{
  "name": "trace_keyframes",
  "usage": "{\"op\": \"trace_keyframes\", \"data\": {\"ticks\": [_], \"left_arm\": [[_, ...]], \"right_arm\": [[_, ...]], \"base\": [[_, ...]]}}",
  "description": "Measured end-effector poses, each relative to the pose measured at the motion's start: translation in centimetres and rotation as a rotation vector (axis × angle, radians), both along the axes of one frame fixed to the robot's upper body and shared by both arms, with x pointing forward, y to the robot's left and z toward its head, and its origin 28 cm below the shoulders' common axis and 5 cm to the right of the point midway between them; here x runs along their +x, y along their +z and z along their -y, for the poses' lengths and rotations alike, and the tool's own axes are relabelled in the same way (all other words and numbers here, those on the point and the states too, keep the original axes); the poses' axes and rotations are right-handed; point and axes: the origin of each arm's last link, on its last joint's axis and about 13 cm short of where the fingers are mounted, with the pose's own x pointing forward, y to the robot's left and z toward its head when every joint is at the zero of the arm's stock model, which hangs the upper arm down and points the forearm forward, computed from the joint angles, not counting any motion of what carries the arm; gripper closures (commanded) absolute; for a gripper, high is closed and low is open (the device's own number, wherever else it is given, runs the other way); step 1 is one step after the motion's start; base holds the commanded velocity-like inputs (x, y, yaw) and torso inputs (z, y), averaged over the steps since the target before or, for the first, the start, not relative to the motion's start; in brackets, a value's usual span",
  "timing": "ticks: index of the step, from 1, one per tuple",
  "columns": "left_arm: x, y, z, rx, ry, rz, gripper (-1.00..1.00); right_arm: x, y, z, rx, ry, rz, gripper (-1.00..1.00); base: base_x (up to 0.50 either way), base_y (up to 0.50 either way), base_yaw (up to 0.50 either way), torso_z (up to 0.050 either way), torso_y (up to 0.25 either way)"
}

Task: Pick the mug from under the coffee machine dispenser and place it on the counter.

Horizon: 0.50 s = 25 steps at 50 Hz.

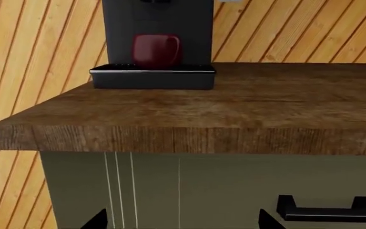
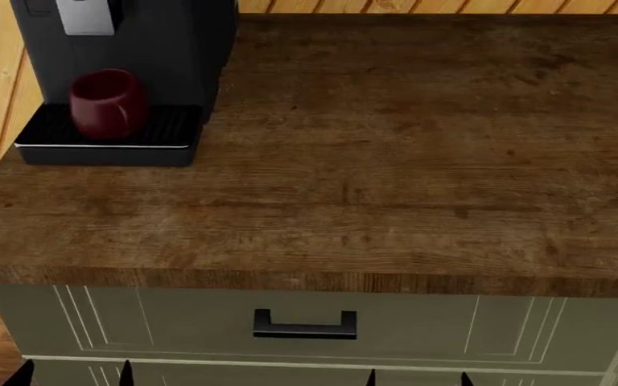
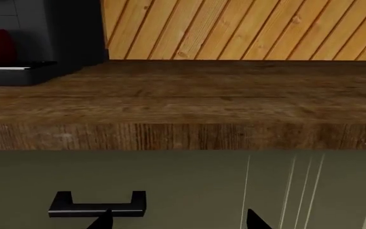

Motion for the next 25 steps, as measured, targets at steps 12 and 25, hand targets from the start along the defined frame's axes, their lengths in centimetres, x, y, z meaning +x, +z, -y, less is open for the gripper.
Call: {"op": "trace_keyframes", "data": {"ticks": [12,25], "left_arm": [[-0.4,0.4,0.0,-0.005,0.003,-0.006,-1.00],[-1.1,5.9,-0.9,-0.034,0.024,-0.023,-1.00]], "right_arm": [[-0.3,0.9,0.2,-0.010,-0.003,0.004,-1.00],[-1.4,5.6,1.5,-0.017,-0.006,0.026,-1.00]], "base": [[0.00,0.00,0.00,0.000,0.000],[0.00,0.00,0.00,0.000,0.000]]}}
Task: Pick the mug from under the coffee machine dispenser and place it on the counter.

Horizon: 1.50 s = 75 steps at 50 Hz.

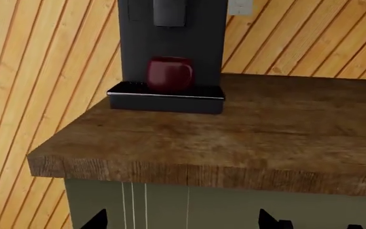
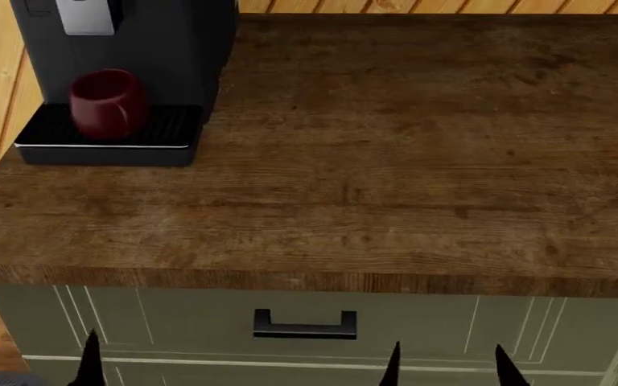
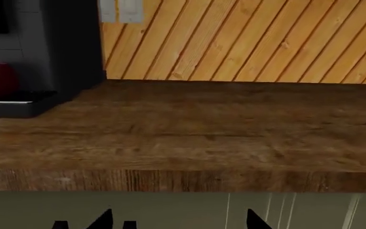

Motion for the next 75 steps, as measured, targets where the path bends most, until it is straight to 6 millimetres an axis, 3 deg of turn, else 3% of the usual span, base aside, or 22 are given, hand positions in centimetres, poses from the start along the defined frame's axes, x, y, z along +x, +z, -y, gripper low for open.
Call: {"op": "trace_keyframes", "data": {"ticks": [16,29,45,75], "left_arm": [[-4.1,7.4,-1.3,0.025,-0.045,0.101,-1.00],[-7.5,10.3,-1.2,0.032,-0.166,0.193,-1.00],[-9.9,12.0,-2.1,-0.027,-0.182,0.162,-1.00],[-10.6,12.9,-2.7,-0.062,-0.060,0.148,-1.00]], "right_arm": [[-3.7,6.7,0.9,-0.063,0.033,0.113,-1.00],[-6.3,10.3,0.1,-0.064,0.140,0.264,-1.00],[-8.5,11.9,0.2,-0.025,0.169,0.281,-1.00],[-9.8,12.6,0.6,-0.007,0.116,0.271,-1.00]], "base": [[0.00,0.00,0.00,0.000,0.000],[0.00,0.00,0.00,0.000,0.000],[0.05,0.00,0.00,0.000,0.000],[0.32,0.02,0.00,0.000,0.000]]}}
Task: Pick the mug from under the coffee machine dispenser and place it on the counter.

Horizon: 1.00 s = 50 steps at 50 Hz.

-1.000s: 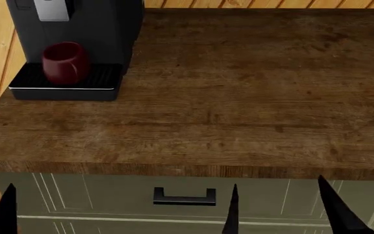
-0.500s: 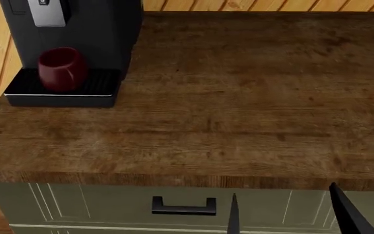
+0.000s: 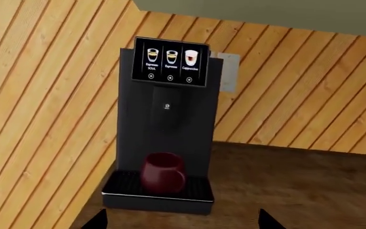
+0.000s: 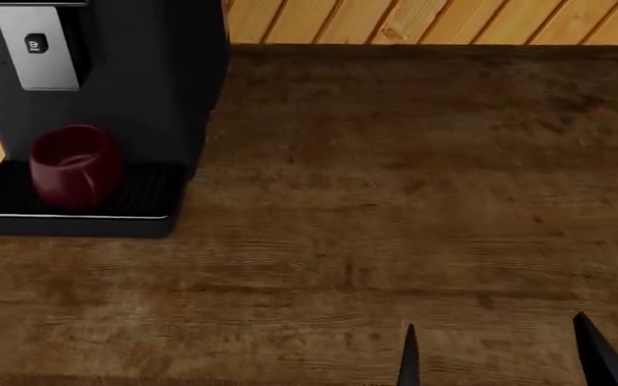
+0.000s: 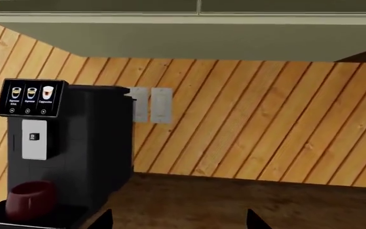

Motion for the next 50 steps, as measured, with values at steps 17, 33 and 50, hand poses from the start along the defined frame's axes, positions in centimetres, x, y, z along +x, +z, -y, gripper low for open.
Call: {"op": "trace_keyframes", "data": {"ticks": [17,33,50], "left_arm": [[-0.27,-0.10,-0.15,-0.005,0.036,0.003,-1.00],[-0.35,-0.15,-0.24,-0.009,0.050,0.005,-1.00],[-0.35,-0.13,-0.34,-0.014,0.059,0.006,-1.00]], "right_arm": [[-0.33,-0.03,-0.03,0.001,0.011,-0.002,-1.00],[-0.45,-0.31,-0.20,0.000,0.020,-0.009,-1.00],[-0.43,-0.43,-0.41,-0.001,0.027,-0.013,-1.00]], "base": [[0.24,0.22,0.00,0.000,0.001],[0.22,0.24,0.00,0.000,0.001],[0.19,0.19,0.00,0.000,0.001]]}}
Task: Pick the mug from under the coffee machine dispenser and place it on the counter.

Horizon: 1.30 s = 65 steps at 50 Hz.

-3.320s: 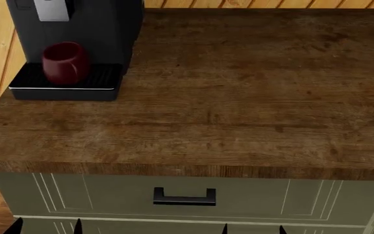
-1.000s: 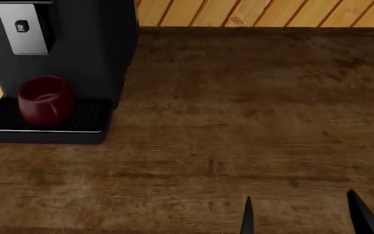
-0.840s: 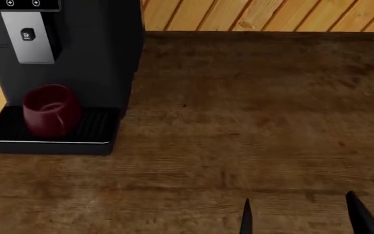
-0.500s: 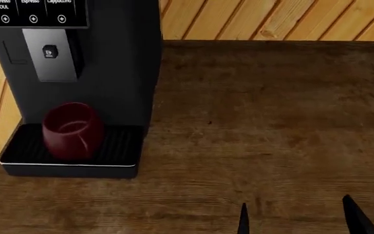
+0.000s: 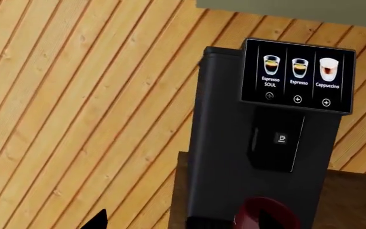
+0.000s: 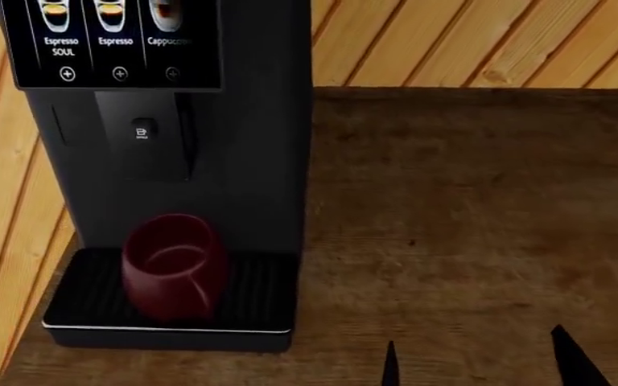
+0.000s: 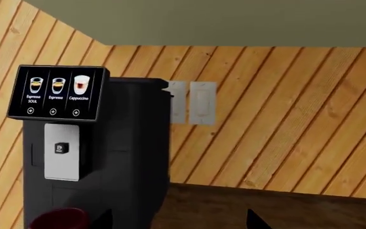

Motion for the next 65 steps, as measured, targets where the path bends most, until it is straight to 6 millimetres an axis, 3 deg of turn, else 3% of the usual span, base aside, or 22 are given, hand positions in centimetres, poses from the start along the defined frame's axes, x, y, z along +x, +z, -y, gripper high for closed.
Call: {"op": "trace_keyframes", "data": {"ticks": [34,65], "left_arm": [[-0.2,-0.1,0.0,-0.004,0.000,0.000,-1.00],[-0.5,-0.3,0.1,-0.006,0.002,-0.009,-1.00]], "right_arm": [[0.0,-0.3,-0.3,-0.007,0.025,-0.028,-1.00],[2.0,0.0,-1.7,-0.260,0.269,-0.278,-1.00]], "base": [[0.11,0.00,0.00,0.000,0.000],[0.00,0.00,0.00,0.000,0.000]]}}
